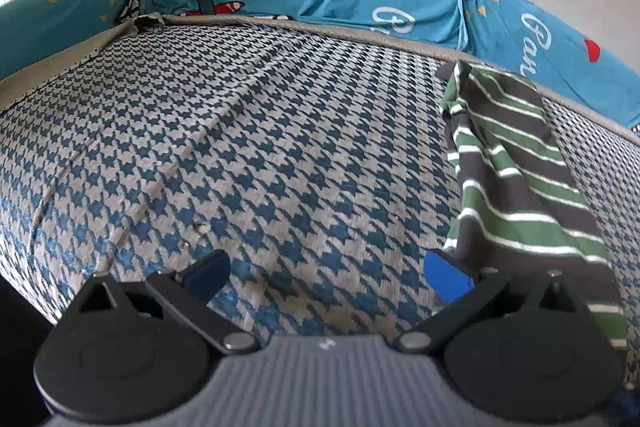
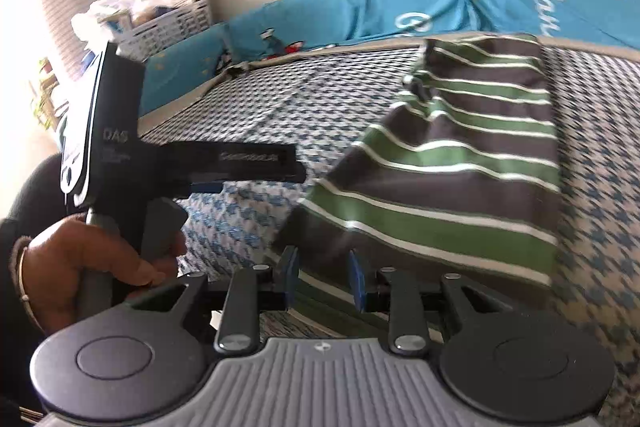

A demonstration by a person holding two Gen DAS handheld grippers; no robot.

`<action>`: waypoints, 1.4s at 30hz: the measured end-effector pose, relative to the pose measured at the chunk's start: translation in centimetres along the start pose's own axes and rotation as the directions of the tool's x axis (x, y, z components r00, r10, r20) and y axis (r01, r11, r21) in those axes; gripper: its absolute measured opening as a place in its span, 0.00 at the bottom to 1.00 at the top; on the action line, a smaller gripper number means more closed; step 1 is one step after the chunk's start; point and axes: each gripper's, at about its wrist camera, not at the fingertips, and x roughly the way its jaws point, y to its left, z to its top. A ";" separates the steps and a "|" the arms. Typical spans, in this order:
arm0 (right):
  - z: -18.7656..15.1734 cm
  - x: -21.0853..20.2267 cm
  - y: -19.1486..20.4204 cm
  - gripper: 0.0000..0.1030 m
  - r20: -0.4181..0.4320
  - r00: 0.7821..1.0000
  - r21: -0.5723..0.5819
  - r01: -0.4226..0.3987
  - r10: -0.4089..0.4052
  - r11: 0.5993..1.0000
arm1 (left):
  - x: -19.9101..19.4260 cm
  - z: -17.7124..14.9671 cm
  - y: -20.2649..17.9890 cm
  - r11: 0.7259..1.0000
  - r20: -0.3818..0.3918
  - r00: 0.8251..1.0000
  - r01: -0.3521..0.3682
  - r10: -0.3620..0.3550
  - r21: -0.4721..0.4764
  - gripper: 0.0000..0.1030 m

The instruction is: Fold clothes

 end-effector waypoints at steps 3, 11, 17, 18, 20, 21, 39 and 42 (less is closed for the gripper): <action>0.1 0.8 1.4 0.29 0.000 1.000 -0.066 -0.020 0.020 0.998 | -0.2 0.2 0.3 1.000 0.011 1.000 -0.007 0.007 -0.011 1.00; -0.1 3.2 3.5 0.34 -0.021 1.000 -0.200 -0.020 0.016 0.980 | -0.3 0.4 1.0 0.999 0.022 1.000 -0.019 0.020 -0.043 1.00; -0.4 5.3 4.7 0.38 -0.055 0.997 -0.350 0.030 -0.053 0.936 | -0.4 0.6 1.2 0.998 0.026 0.999 -0.018 0.020 -0.053 1.00; -0.6 5.5 4.8 0.40 -0.056 0.997 -0.369 0.034 -0.058 0.929 | -0.4 0.6 1.2 0.998 0.026 0.999 -0.017 0.019 -0.056 1.00; -0.9 5.8 5.0 0.45 -0.057 0.996 -0.403 0.033 -0.062 0.915 | -0.4 0.6 1.3 0.998 0.024 1.000 -0.014 0.016 -0.063 1.00; -1.0 5.9 5.2 0.47 -0.058 0.996 -0.420 0.034 -0.064 0.907 | -0.4 0.6 1.3 0.998 0.022 1.000 -0.013 0.014 -0.067 1.00; -1.0 5.2 4.9 0.11 -0.033 0.996 -0.480 0.052 -0.077 0.876 | -0.8 0.7 1.1 0.998 0.047 0.998 -0.025 0.028 -0.059 1.00; -0.6 4.8 4.5 0.11 -0.057 0.998 -0.436 0.008 -0.036 0.900 | -0.8 0.7 0.8 0.999 0.055 0.998 -0.029 0.032 -0.041 1.00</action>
